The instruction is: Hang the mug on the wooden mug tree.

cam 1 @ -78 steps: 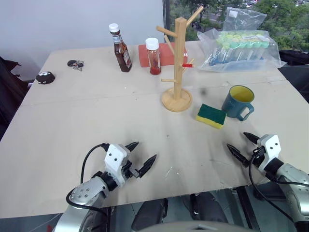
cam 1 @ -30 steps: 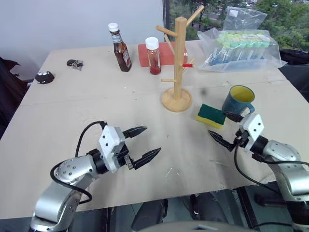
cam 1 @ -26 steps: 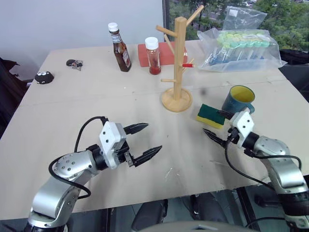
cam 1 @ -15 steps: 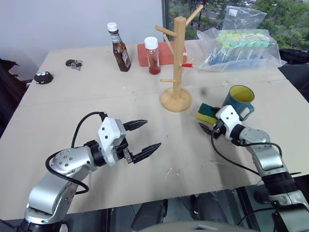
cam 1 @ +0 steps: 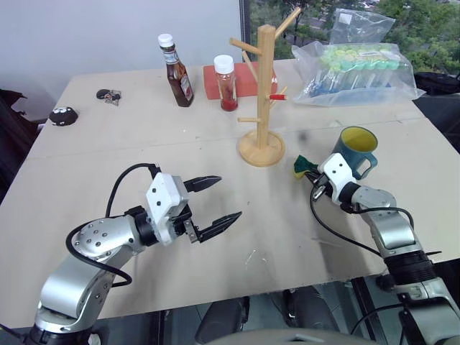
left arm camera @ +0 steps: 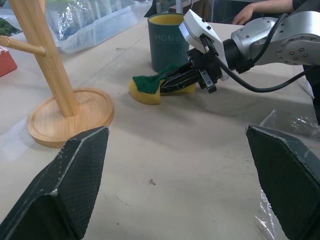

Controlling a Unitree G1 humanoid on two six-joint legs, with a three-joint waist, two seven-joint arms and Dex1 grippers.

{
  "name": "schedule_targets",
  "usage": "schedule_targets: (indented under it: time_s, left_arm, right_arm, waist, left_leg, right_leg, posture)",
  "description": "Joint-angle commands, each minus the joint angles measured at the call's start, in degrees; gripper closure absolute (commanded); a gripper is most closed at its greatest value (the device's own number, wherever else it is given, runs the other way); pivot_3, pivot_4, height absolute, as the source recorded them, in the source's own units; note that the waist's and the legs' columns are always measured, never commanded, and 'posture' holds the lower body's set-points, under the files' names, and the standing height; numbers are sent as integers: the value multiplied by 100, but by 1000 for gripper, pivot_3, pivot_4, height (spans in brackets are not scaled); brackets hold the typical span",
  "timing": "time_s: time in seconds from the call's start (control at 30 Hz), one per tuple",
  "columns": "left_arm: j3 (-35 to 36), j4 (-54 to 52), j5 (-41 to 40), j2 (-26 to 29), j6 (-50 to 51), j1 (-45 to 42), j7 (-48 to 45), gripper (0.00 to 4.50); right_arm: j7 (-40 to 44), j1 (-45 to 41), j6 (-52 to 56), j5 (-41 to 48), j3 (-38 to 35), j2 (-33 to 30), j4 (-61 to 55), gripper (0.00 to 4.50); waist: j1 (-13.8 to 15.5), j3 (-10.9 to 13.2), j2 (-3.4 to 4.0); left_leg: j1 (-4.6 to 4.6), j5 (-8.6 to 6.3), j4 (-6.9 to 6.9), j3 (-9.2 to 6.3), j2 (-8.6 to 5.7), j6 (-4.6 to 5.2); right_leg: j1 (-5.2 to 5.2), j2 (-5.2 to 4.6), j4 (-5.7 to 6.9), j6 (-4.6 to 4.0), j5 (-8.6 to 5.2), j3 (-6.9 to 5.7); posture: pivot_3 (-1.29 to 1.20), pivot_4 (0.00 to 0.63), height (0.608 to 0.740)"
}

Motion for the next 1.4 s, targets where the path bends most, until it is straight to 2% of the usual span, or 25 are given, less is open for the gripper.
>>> schedule_targets:
  time_s: [0.03,0.13,0.23,0.37,0.43,0.5,0.67,0.73,0.83,0.93,1.07,1.1,1.17,1.23,1.3,1.33,1.37,1.4]
  left_arm:
    - [4,-182,-23,14,-72,-101,-26,0]
    - [-6,-172,-49,-8,-60,-158,-30,0]
    - [6,-186,-113,3,-16,-285,-38,0]
    - [-219,-256,-215,28,80,-449,-182,0]
    - [-301,-244,-294,27,127,-580,-252,0]
    - [-444,-184,-362,24,191,-837,-342,0]
    - [-795,-22,-453,-99,357,-1476,-431,0]
    - [-889,7,-466,-127,410,-1606,-461,0]
    - [-1154,170,-389,-279,449,-1916,-479,0]
    - [-1317,322,-277,-398,422,-2096,-491,0]
    - [-1439,442,-175,-494,419,-2256,-467,0]
    - [-1450,458,-156,-517,428,-2284,-450,0]
    - [-1458,478,-122,-554,461,-2325,-382,0]
    - [-1457,474,-107,-560,476,-2321,-371,0]
    - [-1453,456,-99,-569,500,-2308,-335,0]
    - [-1450,447,-97,-570,508,-2302,-321,0]
    - [-1442,438,-93,-570,523,-2293,-297,0]
    - [-1435,431,-92,-567,533,-2285,-285,0]
  right_arm:
    - [77,76,80,114,-92,-66,-432,4480]
    - [348,166,273,458,-169,-136,-1059,4480]
    - [567,453,970,1244,-647,-353,-2164,4480]
    - [946,1168,1641,1882,-1485,-1158,-3033,4480]
    - [1090,1494,1819,2114,-1968,-1504,-3239,4480]
    - [1189,1802,1932,2439,-2747,-1758,-3267,4480]
    - [1109,2076,1937,2760,-4155,-2054,-2778,4480]
    - [1104,2206,1854,2650,-4274,-2129,-2610,4480]
    - [849,2598,1316,1743,-4090,-2332,-1759,4480]
    - [266,2377,548,960,-3575,-2240,-840,4480]
    - [-380,1983,202,464,-3100,-1916,-158,4480]
    - [-390,1981,137,396,-3025,-1911,-99,3910]
    - [-432,2007,58,345,-2985,-1897,-70,3194]
    - [-542,2079,21,367,-3089,-1843,-183,2236]
    - [-645,2223,-6,482,-3297,-1746,-576,1334]
    - [-655,2286,45,613,-3393,-1678,-831,710]
    - [-601,2371,177,809,-3467,-1603,-1186,519]
    - [-536,2452,319,985,-3501,-1547,-1496,82]
  waist:
    - [-1,0,0]
    - [-3,1,2]
    - [13,5,7]
    - [61,3,1]
    - [80,6,3]
    - [62,10,2]
    - [37,11,0]
    - [40,12,-3]
    - [51,12,-8]
    - [49,14,-11]
    - [-25,16,-18]
    - [-22,17,-13]
    - [-4,17,-7]
    - [19,17,-8]
    - [42,18,-8]
    - [50,18,-8]
    - [54,18,-8]
    - [52,18,-8]
  left_leg:
    - [0,0,0,0,0,0]
    - [-2,0,0,0,0,0]
    - [-5,0,0,-3,0,0]
    - [-11,-2,1,-8,-2,3]
    - [-15,-3,2,-9,-3,5]
    - [-17,-4,3,-7,-3,6]
    - [-10,-4,3,4,0,7]
    - [-4,-3,4,5,2,7]
    - [-5,-3,4,5,3,7]
    - [-3,-3,9,21,-3,8]
    - [5,-2,5,39,4,6]
    - [6,-2,6,39,6,5]
    - [5,-2,5,39,6,5]
    - [3,-2,5,39,4,6]
    - [2,-2,6,38,3,7]
    - [2,-2,5,37,2,7]
    - [1,-2,5,34,2,7]
    - [-1,-2,5,30,2,6]
  right_leg:
    - [0,0,-1,0,0,0]
    - [-1,0,-1,0,0,0]
    - [-4,0,-1,0,0,-1]
    - [-1,-4,-9,2,-1,-8]
    - [-1,-6,-12,2,0,-10]
    - [-2,-7,-14,3,-1,-11]
    - [2,-4,-10,6,0,-3]
    - [7,-1,-8,6,0,-3]
    - [8,-1,-8,5,-1,-4]
    - [11,-4,-9,5,1,8]
    - [5,-1,-1,5,1,31]
    - [5,-1,2,4,1,32]
    - [1,0,4,4,1,33]
    - [1,0,2,4,1,33]
    - [1,0,-2,4,1,34]
    - [1,0,-2,4,1,34]
    - [1,0,-1,4,1,32]
    - [0,0,-2,4,1,29]
  posture:
    - [0,150,740]
    - [0,150,740]
    - [0,150,740]
    - [0,150,740]
    - [0,150,740]
    - [0,150,740]
    - [0,150,740]
    - [0,150,740]
    - [0,150,740]
    - [0,150,740]
    - [0,150,740]
    - [0,150,740]
    - [0,150,740]
    - [0,150,740]
    - [0,150,740]
    - [0,150,740]
    - [0,150,740]
    - [0,150,740]
